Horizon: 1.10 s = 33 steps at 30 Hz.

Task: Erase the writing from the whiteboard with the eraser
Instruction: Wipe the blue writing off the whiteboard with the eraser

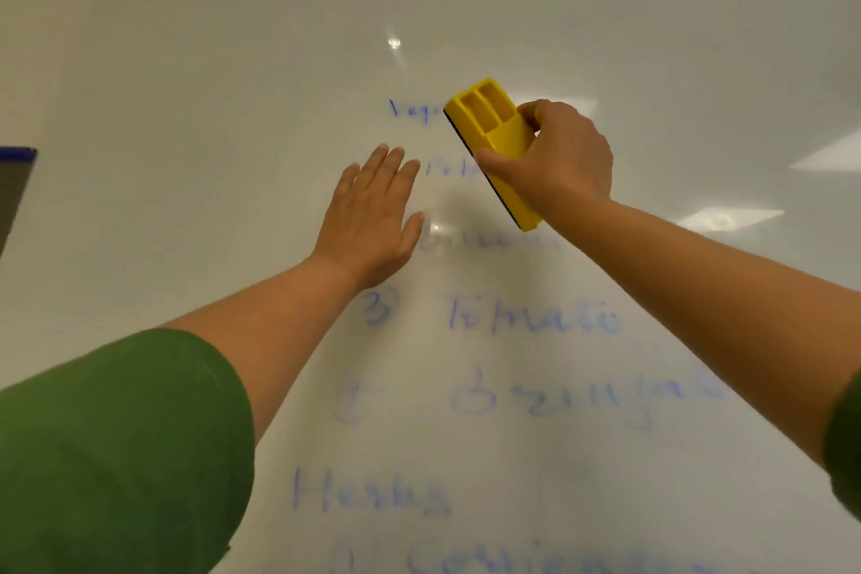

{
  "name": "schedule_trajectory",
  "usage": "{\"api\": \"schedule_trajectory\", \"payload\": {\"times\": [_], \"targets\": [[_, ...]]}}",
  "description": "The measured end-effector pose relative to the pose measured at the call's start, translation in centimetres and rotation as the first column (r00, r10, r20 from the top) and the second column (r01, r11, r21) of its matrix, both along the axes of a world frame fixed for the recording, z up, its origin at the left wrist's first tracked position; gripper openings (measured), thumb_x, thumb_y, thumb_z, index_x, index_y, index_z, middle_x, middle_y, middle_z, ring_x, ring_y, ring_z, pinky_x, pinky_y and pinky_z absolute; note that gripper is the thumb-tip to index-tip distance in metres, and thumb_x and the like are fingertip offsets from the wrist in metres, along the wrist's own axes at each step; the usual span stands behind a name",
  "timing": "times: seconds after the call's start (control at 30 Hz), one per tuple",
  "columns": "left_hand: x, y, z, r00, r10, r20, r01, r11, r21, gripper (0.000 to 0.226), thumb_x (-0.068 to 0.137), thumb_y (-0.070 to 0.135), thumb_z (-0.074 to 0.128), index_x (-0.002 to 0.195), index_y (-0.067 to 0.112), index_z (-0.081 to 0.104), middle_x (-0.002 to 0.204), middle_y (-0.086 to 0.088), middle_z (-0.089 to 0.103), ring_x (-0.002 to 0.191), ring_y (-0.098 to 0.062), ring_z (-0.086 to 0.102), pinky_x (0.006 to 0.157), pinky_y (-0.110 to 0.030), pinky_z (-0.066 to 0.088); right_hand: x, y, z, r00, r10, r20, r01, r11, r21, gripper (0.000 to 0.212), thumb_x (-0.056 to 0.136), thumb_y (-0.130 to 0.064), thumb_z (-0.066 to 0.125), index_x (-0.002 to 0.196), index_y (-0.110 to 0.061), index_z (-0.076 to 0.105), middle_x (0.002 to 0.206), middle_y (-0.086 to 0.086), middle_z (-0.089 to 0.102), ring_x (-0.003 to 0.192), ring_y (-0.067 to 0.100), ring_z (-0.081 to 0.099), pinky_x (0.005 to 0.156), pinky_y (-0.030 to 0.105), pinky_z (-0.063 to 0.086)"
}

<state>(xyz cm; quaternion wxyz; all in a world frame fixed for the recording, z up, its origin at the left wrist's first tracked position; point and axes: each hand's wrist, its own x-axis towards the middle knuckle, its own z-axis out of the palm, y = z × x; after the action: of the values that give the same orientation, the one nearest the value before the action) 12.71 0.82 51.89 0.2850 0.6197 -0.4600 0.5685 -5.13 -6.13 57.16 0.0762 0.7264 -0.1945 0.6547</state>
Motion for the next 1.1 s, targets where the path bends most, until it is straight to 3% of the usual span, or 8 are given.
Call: {"api": "schedule_trajectory", "payload": {"times": [0.27,0.5,0.63,0.83,0.93,1.1], "targets": [[4.1,-0.2,4.6,0.998,-0.028,-0.064,0.024,0.998,-0.061,0.059,0.098,0.034,0.039,0.149,0.010,0.021,0.158,-0.008,0.016,0.147,-0.022,0.007,0.118,-0.039,0.011,1.4,-1.4,5.4,0.985,-0.169,0.033,0.171,0.983,-0.070,0.049,0.077,-0.042,0.065,0.118,-0.017,0.057,0.113,0.006,0.059,0.103,0.026,0.053,0.078,0.034,0.041],[8.4,0.0,8.0,0.993,-0.012,-0.117,0.013,1.000,0.007,0.065,0.099,0.045,0.027,0.152,0.013,0.007,0.160,-0.003,0.000,0.147,-0.016,-0.003,0.119,-0.039,0.004,5.2,-1.0,8.7,0.948,-0.313,-0.058,0.292,0.927,-0.235,0.058,0.080,-0.041,0.066,0.130,-0.018,0.049,0.124,0.007,0.058,0.113,0.030,0.049,0.088,0.038,0.040],[11.0,0.2,9.0,0.979,-0.002,-0.205,0.022,0.995,0.096,0.070,0.097,0.053,0.022,0.152,0.015,0.003,0.160,0.000,-0.005,0.147,-0.012,-0.003,0.120,-0.037,0.006,6.9,-0.5,10.5,0.916,-0.396,-0.060,0.356,0.874,-0.330,0.044,0.081,-0.036,0.063,0.121,-0.019,0.054,0.115,0.007,0.061,0.106,0.031,0.051,0.077,0.033,0.034],[12.3,0.1,9.0,0.988,0.013,-0.157,0.010,0.989,0.146,0.074,0.094,0.059,0.018,0.152,0.019,-0.006,0.159,0.003,-0.013,0.146,-0.010,-0.009,0.119,-0.036,0.001,8.3,0.6,12.3,0.859,-0.507,-0.068,0.427,0.784,-0.451,0.035,0.086,-0.036,0.060,0.115,-0.017,0.052,0.112,0.009,0.058,0.105,0.031,0.049,0.084,0.038,0.035],[12.4,0.2,8.9,0.990,0.047,-0.135,-0.025,0.986,0.164,0.079,0.092,0.062,0.019,0.151,0.018,-0.008,0.158,0.002,-0.015,0.146,-0.011,-0.011,0.120,-0.037,0.002,9.8,0.9,12.4,0.832,-0.542,-0.113,0.430,0.762,-0.485,0.026,0.084,-0.039,0.060,0.098,-0.019,0.053,0.097,0.007,0.056,0.099,0.031,0.052,0.075,0.035,0.031],[12.3,0.6,9.0,0.989,0.094,-0.118,-0.069,0.977,0.202,0.084,0.089,0.067,0.020,0.151,0.018,-0.011,0.158,0.002,-0.017,0.146,-0.011,-0.011,0.120,-0.037,0.004,12.0,-0.4,11.7,0.789,-0.583,-0.193,0.423,0.744,-0.517,0.039,0.083,-0.042,0.061,0.113,-0.017,0.056,0.109,0.006,0.061,0.104,0.029,0.051,0.084,0.036,0.033]]}}
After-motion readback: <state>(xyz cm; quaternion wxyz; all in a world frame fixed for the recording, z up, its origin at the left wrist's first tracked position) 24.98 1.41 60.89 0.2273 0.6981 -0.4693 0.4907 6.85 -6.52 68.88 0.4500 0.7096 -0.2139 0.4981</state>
